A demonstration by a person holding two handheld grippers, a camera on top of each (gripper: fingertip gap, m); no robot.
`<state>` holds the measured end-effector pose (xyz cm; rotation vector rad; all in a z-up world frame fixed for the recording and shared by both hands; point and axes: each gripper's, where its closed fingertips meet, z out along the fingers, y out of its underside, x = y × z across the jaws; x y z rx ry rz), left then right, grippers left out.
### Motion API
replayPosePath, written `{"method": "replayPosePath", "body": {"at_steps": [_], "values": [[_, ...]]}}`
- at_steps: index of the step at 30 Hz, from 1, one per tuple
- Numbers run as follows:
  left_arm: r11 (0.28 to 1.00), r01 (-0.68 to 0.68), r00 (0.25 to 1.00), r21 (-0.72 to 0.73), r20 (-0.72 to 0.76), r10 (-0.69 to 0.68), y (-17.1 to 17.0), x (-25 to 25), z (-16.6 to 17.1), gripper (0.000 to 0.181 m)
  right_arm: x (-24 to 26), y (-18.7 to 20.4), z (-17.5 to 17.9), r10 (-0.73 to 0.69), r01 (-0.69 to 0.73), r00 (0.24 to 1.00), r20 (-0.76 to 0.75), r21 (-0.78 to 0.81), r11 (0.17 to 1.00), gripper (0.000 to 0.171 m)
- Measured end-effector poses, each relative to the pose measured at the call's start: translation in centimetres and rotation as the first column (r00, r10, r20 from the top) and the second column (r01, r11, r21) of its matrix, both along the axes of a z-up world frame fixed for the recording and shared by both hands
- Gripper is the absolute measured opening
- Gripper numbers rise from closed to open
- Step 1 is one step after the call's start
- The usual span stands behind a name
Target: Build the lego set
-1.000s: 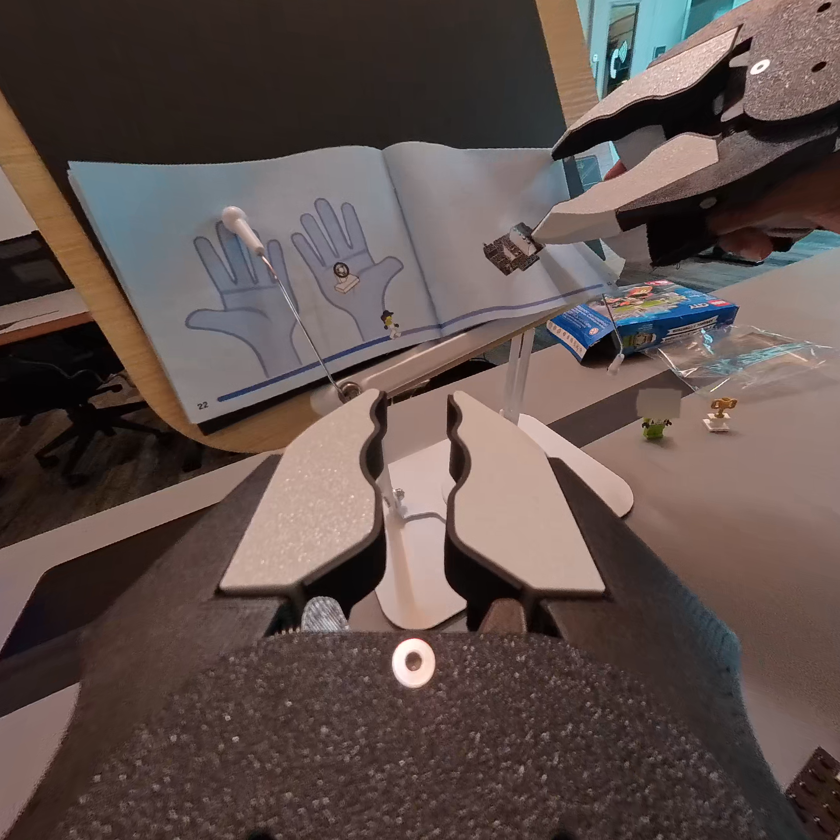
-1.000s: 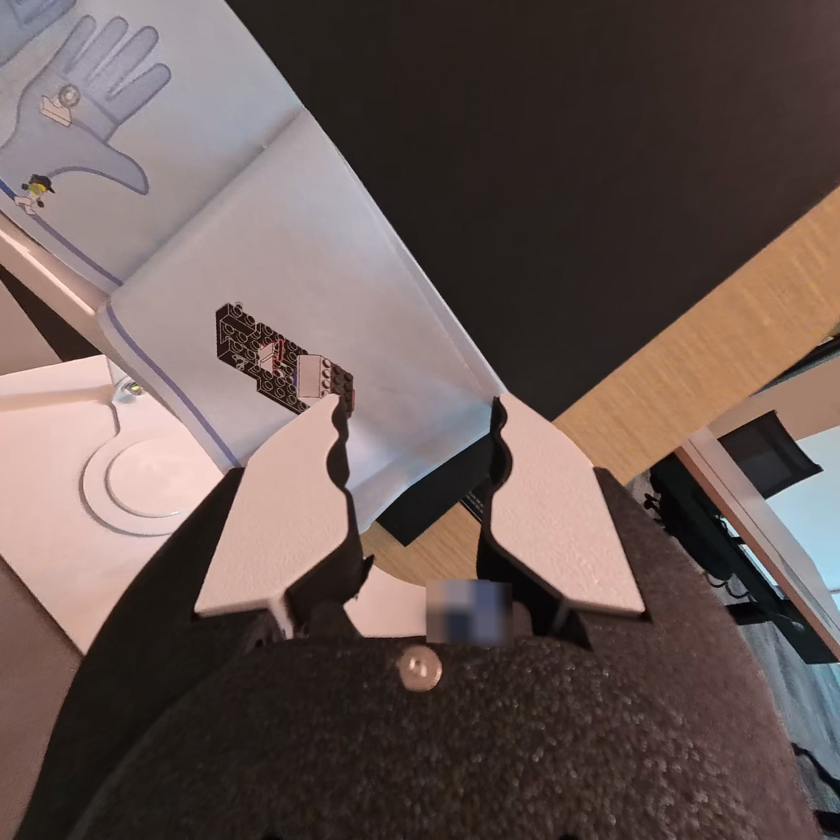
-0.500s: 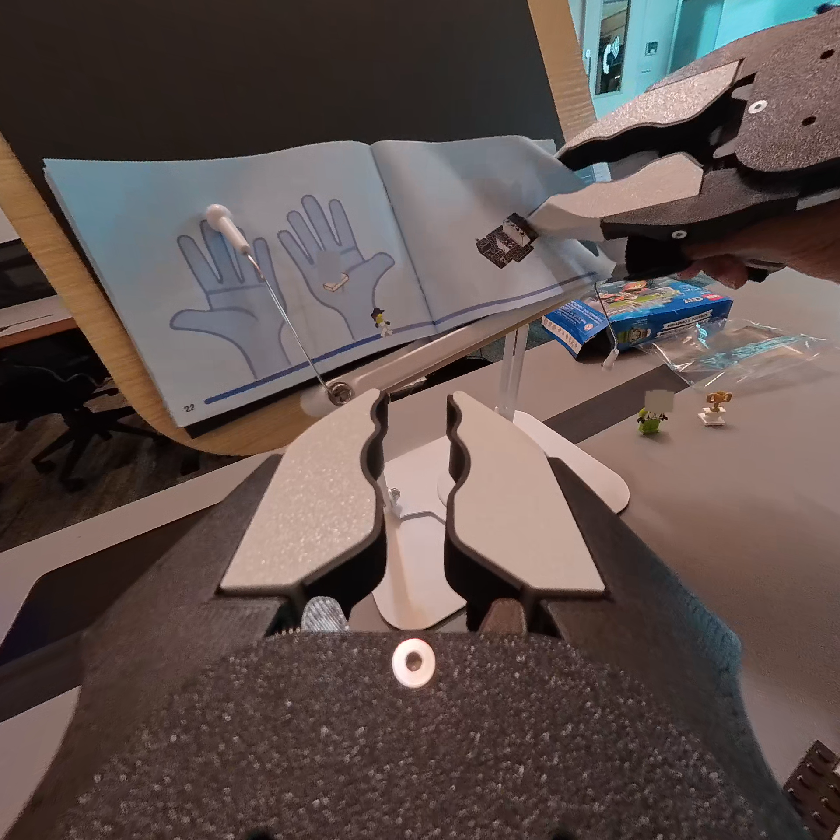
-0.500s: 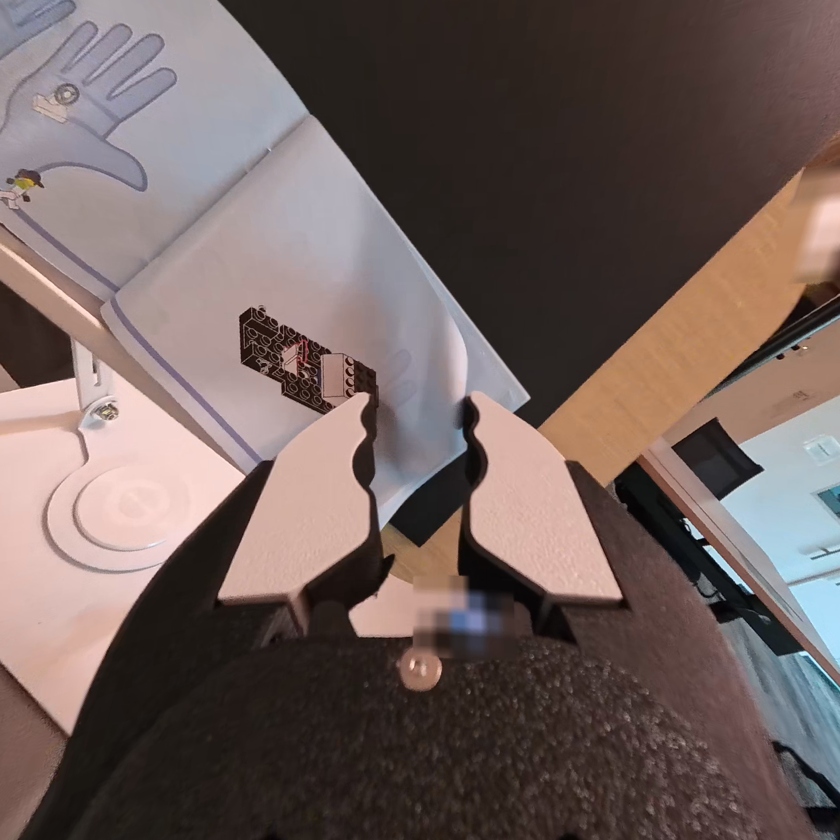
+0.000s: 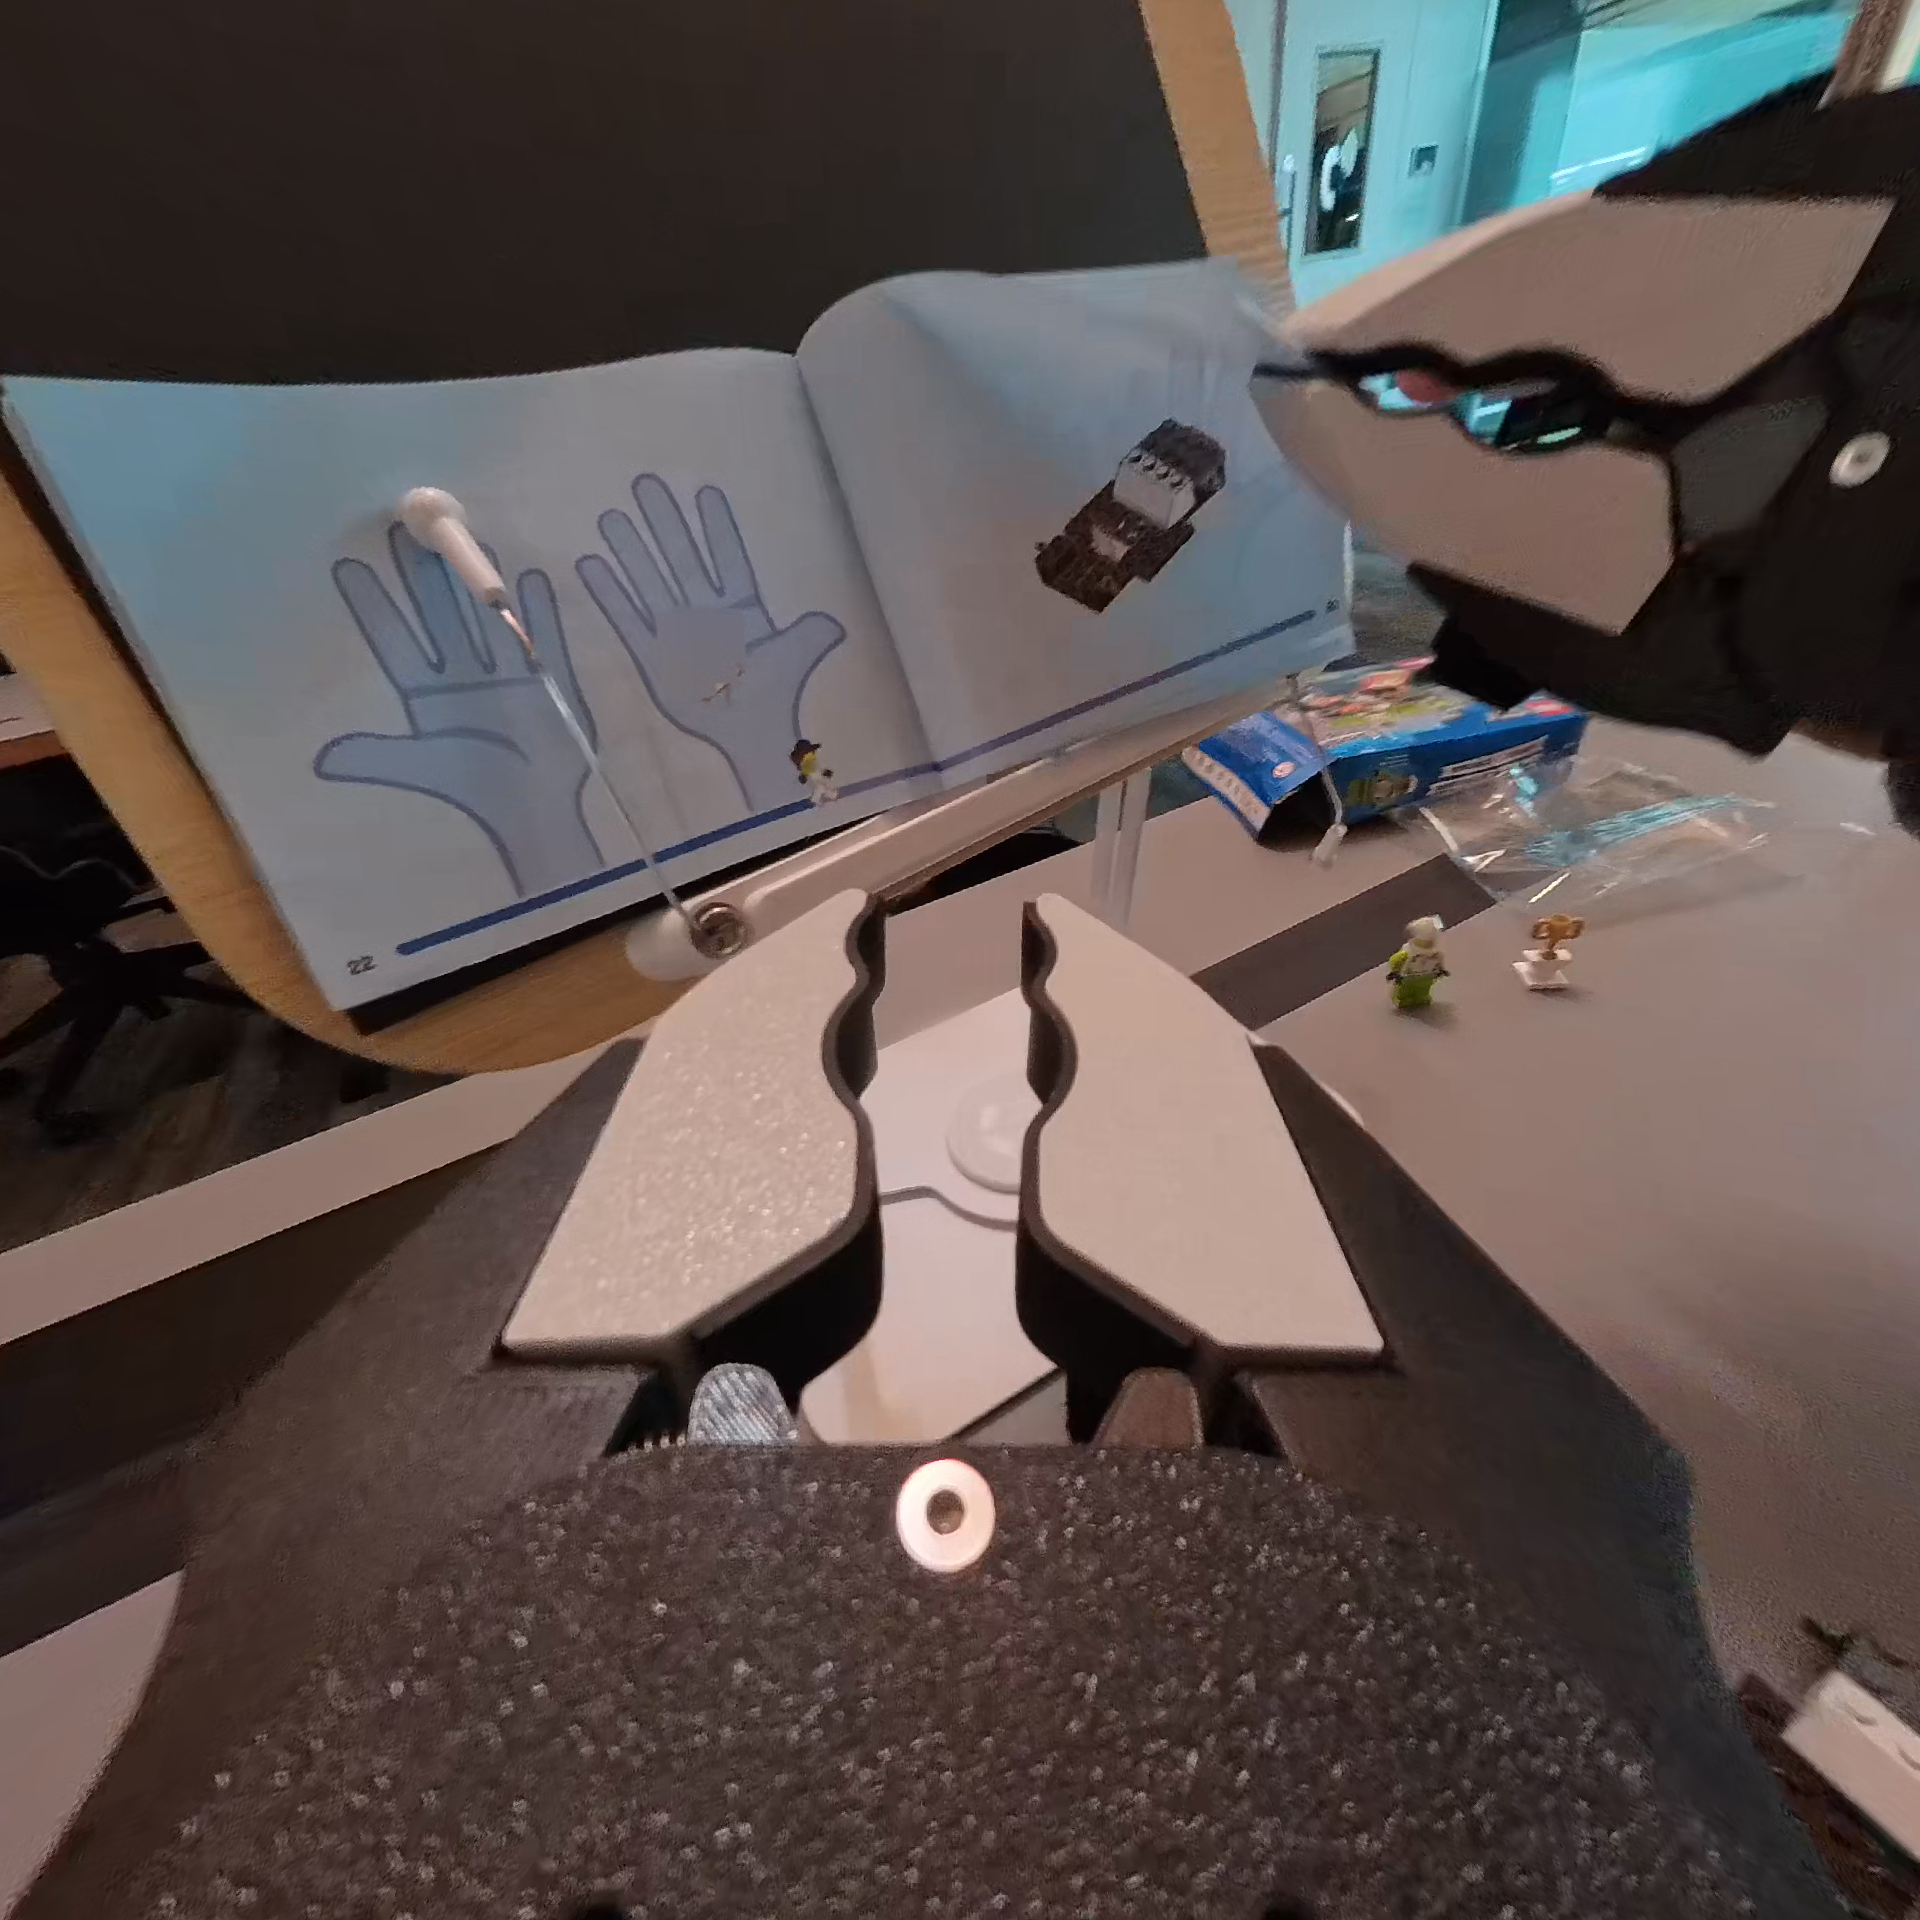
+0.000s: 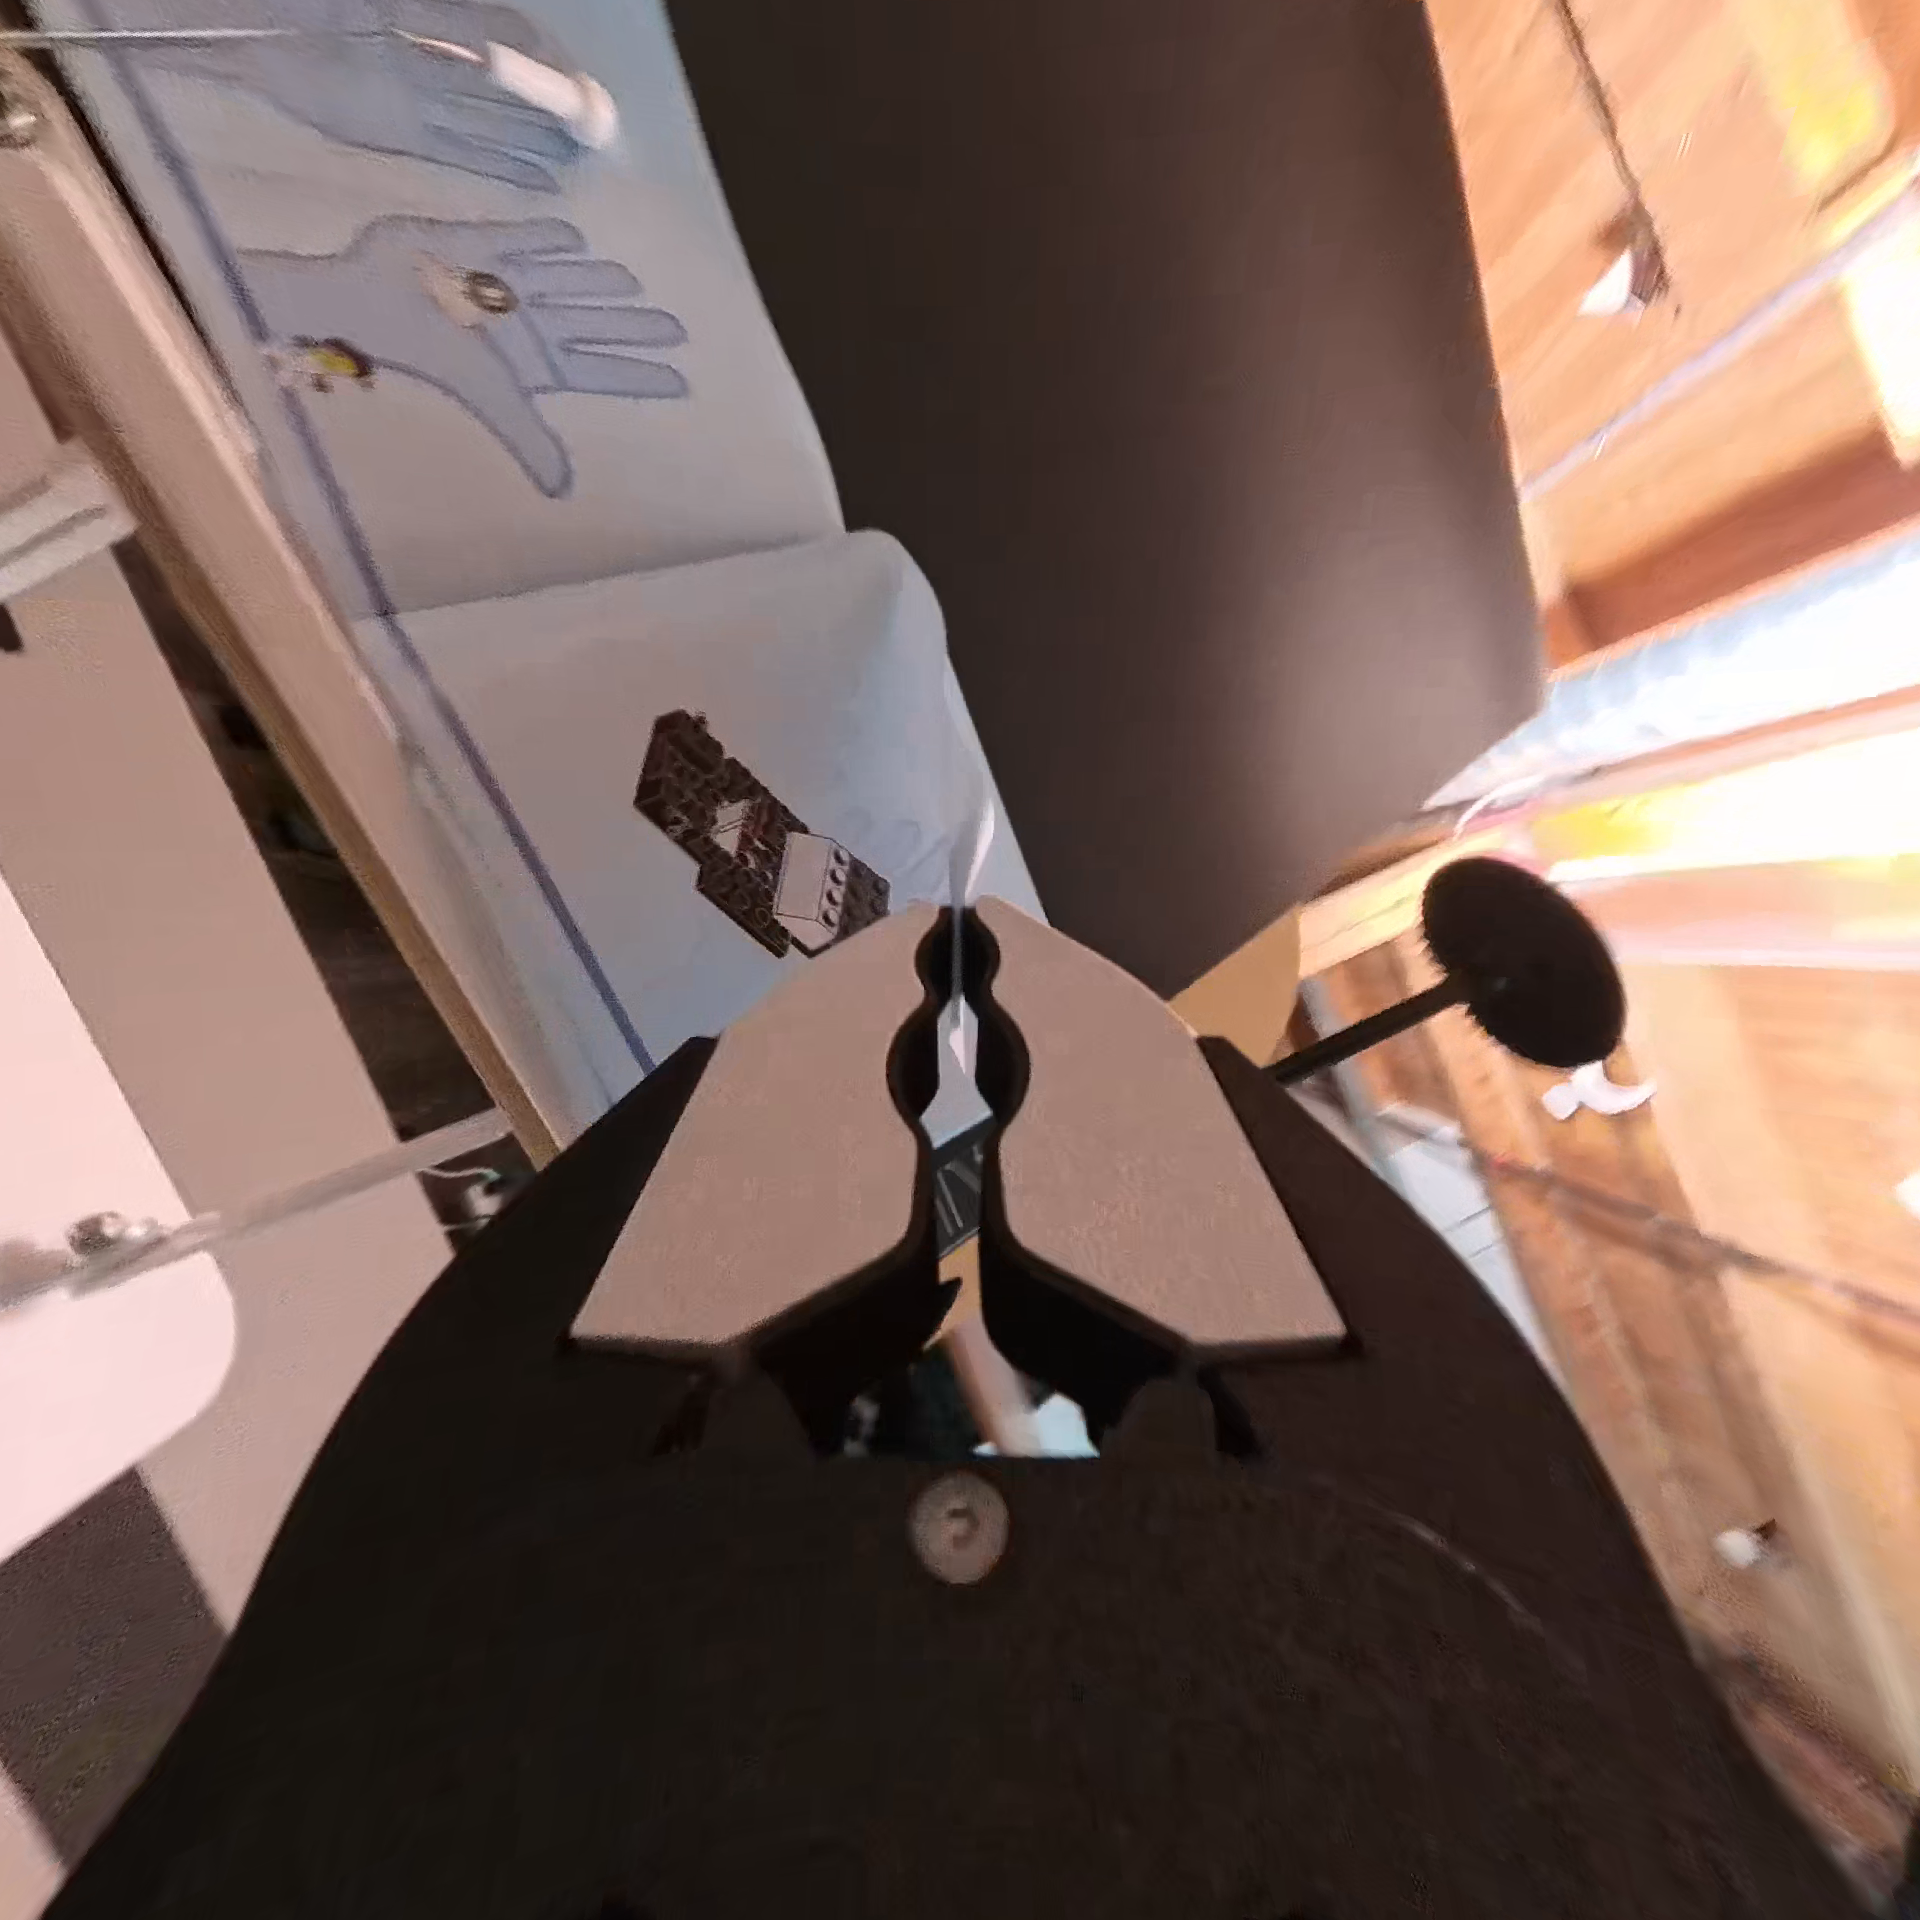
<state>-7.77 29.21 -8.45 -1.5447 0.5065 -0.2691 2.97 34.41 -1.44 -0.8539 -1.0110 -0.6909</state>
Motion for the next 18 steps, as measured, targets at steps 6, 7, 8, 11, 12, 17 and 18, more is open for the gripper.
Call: {"method": "replayPosePath", "body": {"at_steps": [6,7,8,11,12,17,18], "values": [[0.967,0.233,0.964,-0.102,0.158,-0.216,-1.0,3.2,2.2,0.030,-1.4,-1.5,-1.4,0.018,-0.034,0.981,0.194,0.082,0.996,0.001],[0.950,0.286,0.943,-0.125,0.213,-0.256,-1.0,3.8,2.8,0.030,-1.5,-1.6,-1.5,0.018,-0.036,0.978,0.208,0.086,0.996,0.001],[0.929,0.340,0.917,-0.150,0.274,-0.291,-0.9,4.3,3.4,0.030,-1.6,-1.7,-1.5,0.018,-0.039,0.975,0.222,0.092,0.995,0.001],[0.861,0.459,0.829,-0.217,0.454,-0.327,0.3,5.6,4.9,0.032,-2.0,-2.1,-1.4,0.013,-0.051,0.959,0.282,0.129,0.990,0.001],[0.837,0.489,0.803,-0.245,0.501,-0.322,0.9,5.9,5.2,0.032,-2.1,-2.1,-1.5,0.013,-0.055,0.955,0.297,0.134,0.989,0.001],[0.757,0.568,0.729,-0.324,0.626,-0.279,3.4,7.4,5.7,0.027,-2.8,-2.7,-2.0,0.017,-0.083,0.928,0.372,0.162,0.983,0.001],[0.744,0.576,0.720,-0.339,0.641,-0.265,3.7,7.7,5.6,0.022,-2.9,-2.8,-2.0,0.018,-0.088,0.924,0.383,0.167,0.982,0.001]]}}
